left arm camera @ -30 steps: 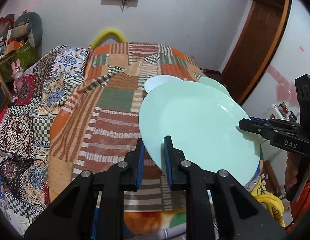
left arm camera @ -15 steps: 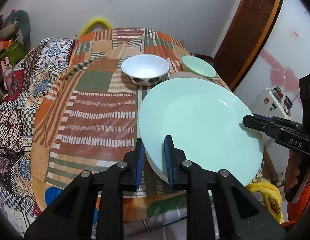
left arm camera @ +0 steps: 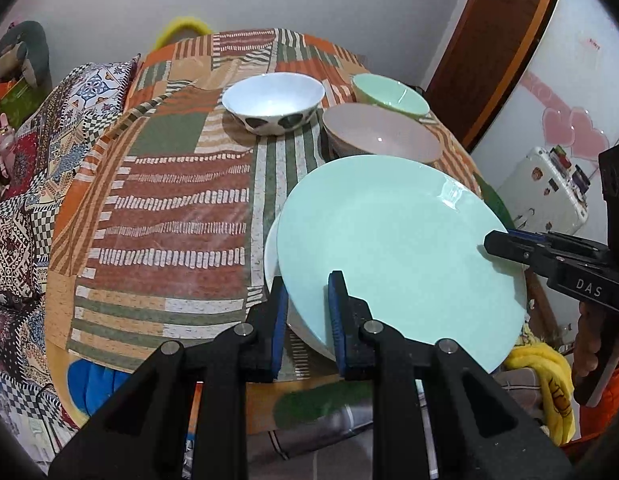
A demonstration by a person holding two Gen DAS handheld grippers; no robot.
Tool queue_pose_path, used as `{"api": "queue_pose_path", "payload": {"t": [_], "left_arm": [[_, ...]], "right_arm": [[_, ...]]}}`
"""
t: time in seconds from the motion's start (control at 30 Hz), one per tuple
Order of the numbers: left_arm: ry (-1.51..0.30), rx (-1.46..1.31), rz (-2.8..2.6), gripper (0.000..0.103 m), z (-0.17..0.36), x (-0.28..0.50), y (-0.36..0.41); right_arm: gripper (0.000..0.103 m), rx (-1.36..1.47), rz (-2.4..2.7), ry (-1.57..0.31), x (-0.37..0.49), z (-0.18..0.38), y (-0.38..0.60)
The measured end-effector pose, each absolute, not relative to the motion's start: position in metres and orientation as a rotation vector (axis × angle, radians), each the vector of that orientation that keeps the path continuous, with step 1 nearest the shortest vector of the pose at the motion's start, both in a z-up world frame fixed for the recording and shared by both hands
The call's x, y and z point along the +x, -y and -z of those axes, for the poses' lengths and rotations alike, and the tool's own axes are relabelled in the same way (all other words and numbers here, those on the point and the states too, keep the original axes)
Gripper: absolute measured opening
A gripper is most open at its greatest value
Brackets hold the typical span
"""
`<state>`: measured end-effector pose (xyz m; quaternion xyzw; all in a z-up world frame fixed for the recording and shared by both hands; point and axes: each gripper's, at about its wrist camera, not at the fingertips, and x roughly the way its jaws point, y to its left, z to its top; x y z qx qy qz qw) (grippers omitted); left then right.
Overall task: Organize plates and bowls
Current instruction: 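Lift and carry the mint green plate with both tools toward the plate stack, then lower the mint green plate onto the white plate and open both tools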
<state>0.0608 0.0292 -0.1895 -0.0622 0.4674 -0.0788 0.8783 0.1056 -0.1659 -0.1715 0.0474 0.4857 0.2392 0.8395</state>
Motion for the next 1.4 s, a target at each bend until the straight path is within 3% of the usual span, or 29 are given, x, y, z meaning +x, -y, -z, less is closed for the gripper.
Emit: {"api": "queue_pose_path", "payload": {"t": [0.6,1.4], "left_arm": [[-1.075,-0.139,0.165,0.021,0.224,0.082,-0.028],[-1.078,-0.07,0.126,0.024,0.235,0.093,-0.03]], "right_arm": [[0.021,0.119,-0.475,-1.117,0.11,0.198,0.167],[0.021,0.084,-0.491,-1.118,0.118,0.202,0.159]]}}
